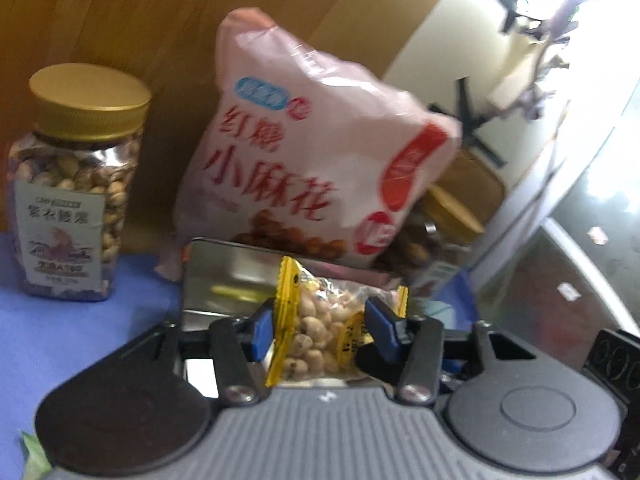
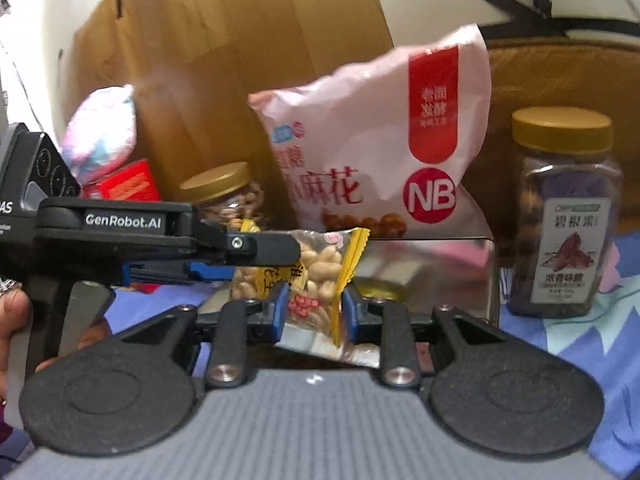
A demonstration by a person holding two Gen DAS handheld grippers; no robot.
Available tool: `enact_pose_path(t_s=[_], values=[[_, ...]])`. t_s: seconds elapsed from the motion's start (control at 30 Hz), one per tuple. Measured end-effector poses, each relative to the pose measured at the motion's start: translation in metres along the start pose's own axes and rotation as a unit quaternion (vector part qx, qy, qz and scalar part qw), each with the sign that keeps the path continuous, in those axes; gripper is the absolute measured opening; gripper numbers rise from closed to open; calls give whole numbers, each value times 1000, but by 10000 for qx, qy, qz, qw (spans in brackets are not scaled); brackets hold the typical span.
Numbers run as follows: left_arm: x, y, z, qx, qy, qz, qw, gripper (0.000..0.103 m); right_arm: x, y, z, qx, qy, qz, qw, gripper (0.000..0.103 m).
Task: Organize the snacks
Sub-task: 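Lower the peanut bag into the tin box and open the left gripper, then grasp the light green square packet with the left gripper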
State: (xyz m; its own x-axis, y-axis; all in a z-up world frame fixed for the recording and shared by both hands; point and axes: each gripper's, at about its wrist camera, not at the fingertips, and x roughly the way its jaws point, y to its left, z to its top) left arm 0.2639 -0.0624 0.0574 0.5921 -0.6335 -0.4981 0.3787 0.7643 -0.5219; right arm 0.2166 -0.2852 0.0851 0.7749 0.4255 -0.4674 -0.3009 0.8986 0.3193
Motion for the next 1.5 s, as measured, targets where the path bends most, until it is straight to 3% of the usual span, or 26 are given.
enact_pose_path(t_s=[0.03, 0.1, 0.23, 0.33, 0.53, 0.63, 0.77, 0.83, 0.9, 0.97, 1.1, 1.27, 1.37, 1.5], values=[[1, 2, -1, -1, 31, 64, 10000, 52, 3, -2, 0, 29, 5, -68, 10000, 50], [-5, 6, -2, -15, 2, 142, 9999, 63, 1, -6, -1, 128, -150, -216, 9996, 55], [-42, 20, -6, -22, -227, 157, 9996, 65, -23, -11, 0, 380, -503, -291, 9976, 55], [-78, 38, -13, -221, -385, 172, 9989, 65, -49, -15, -9, 637, -622, -84, 9960, 55], [-100, 84, -42, -640, -169, 790, 9947, 70, -58, -14, -49, 1090, 66, 236, 9937, 54], [-98, 108, -52, -1093, -18, 825, 9906, 70, -43, 5, -52, 1056, 379, 409, 9928, 49], [-96, 114, -64, -1174, 77, 859, 9893, 76, -18, 40, -47, 774, 657, 662, 9926, 50], [-98, 114, -73, -1070, 58, 807, 9910, 74, -1, 53, -44, 698, 799, 692, 9919, 50], [-100, 108, -79, -842, 132, 782, 9933, 60, 17, 64, -45, 581, 910, 632, 9921, 50], [-102, 105, -85, -726, 255, 654, 9949, 52, 32, 73, -49, 414, 1075, 653, 9912, 50], [-112, 96, -98, -665, 392, 391, 9962, 52, 43, 82, -63, 248, 1320, 724, 9883, 51], [-137, 93, -123, -761, 524, 35, 9957, 52, 11, 92, -75, 135, 1543, 1032, 9825, 51], [-158, 100, -135, -1029, 493, -107, 9934, 53, -16, 102, -86, -146, 1635, 1190, 9792, 51], [-194, 122, -139, -1717, 146, -279, 9846, 58, -33, 112, -84, -205, 1530, 1440, 9775, 51]])
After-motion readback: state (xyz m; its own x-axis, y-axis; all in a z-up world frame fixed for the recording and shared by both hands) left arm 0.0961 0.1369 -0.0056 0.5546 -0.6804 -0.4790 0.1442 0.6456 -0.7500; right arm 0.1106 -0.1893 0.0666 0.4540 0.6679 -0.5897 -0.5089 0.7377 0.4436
